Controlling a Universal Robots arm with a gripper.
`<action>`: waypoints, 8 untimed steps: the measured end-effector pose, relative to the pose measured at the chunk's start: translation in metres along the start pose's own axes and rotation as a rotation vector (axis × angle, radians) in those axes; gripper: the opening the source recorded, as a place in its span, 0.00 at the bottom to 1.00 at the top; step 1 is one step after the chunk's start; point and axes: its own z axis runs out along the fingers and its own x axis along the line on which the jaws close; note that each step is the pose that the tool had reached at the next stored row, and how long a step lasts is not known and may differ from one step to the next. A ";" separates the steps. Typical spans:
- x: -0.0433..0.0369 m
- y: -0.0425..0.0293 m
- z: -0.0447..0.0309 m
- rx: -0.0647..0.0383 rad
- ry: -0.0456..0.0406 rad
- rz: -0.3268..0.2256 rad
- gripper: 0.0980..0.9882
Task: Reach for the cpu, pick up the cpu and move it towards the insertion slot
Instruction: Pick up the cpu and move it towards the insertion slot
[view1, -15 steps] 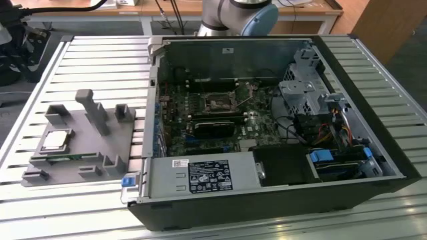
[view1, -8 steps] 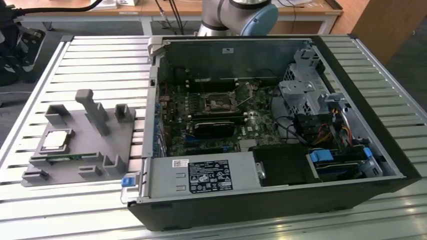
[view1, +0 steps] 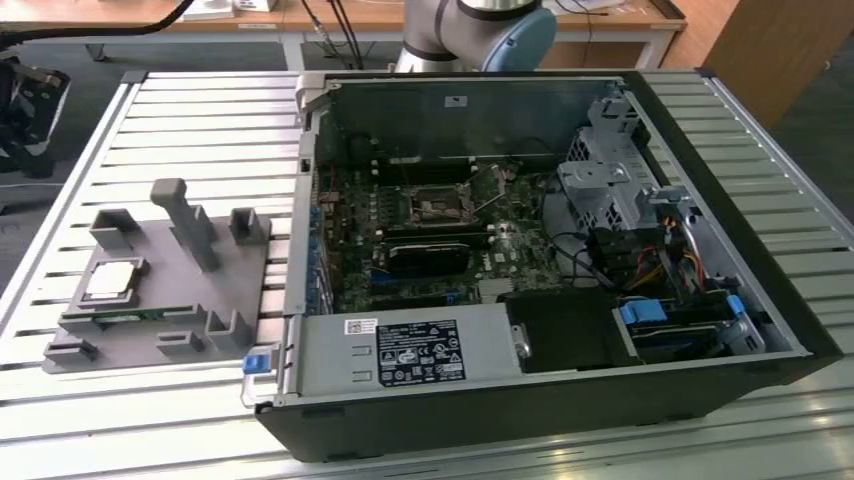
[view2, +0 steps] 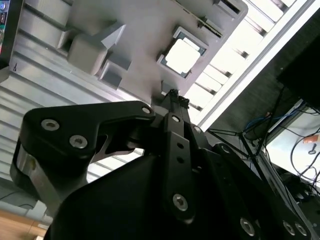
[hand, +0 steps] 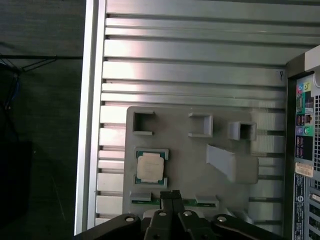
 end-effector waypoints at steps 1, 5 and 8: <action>0.0004 -0.0016 0.0013 0.000 0.0000 -0.001 0.02; 0.0033 -0.0083 0.0080 0.000 0.0015 -0.003 0.22; 0.0059 -0.0105 0.0135 0.000 0.0013 -0.003 0.35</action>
